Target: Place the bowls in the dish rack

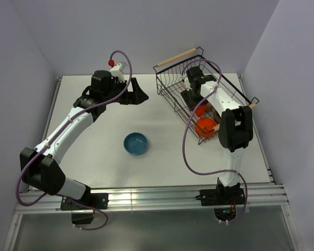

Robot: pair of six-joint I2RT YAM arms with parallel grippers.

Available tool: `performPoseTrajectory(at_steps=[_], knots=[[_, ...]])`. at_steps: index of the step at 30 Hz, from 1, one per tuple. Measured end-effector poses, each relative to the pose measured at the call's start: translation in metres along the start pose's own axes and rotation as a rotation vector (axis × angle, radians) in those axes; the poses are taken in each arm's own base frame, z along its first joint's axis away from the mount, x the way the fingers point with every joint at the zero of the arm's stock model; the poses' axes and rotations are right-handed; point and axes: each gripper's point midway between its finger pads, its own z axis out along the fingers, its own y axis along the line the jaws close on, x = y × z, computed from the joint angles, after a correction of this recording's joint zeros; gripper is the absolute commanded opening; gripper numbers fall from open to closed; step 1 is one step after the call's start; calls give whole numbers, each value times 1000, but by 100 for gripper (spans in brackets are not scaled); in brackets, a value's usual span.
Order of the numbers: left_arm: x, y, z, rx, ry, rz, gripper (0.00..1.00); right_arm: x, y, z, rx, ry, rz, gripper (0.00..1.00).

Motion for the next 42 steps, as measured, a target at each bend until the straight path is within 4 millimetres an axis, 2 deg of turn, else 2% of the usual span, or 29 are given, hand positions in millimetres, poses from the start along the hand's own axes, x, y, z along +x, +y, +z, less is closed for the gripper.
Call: performPoseTrajectory(at_steps=[6,11,21,25,31,33,37,42], knots=[[0,1,0,-1,0,-1,100,-1,4,0,-21,-7,1,84],[0,1,0,-1,-1,-1,99,0,20,-1,-88,-1,-7,94],[7,5,2,-9,16,-8,99,0,28,-2,-120,1,-12,94],[7,5,2,-9,16,-7,99,-2,30,-5,-132,-6,-6,89],[7,6,1,-10,15,-1,99,-8,29,-9,-131,-24,20,88],[7,8,1,-11,17,4,100,-10,25,-13,-123,-33,37,88],[12,16,-3,-12,44,27,99,-26,9,-25,-105,-92,69,88],[26,40,-7,-35,104,100,96,-42,-33,-52,-94,-195,166,85]])
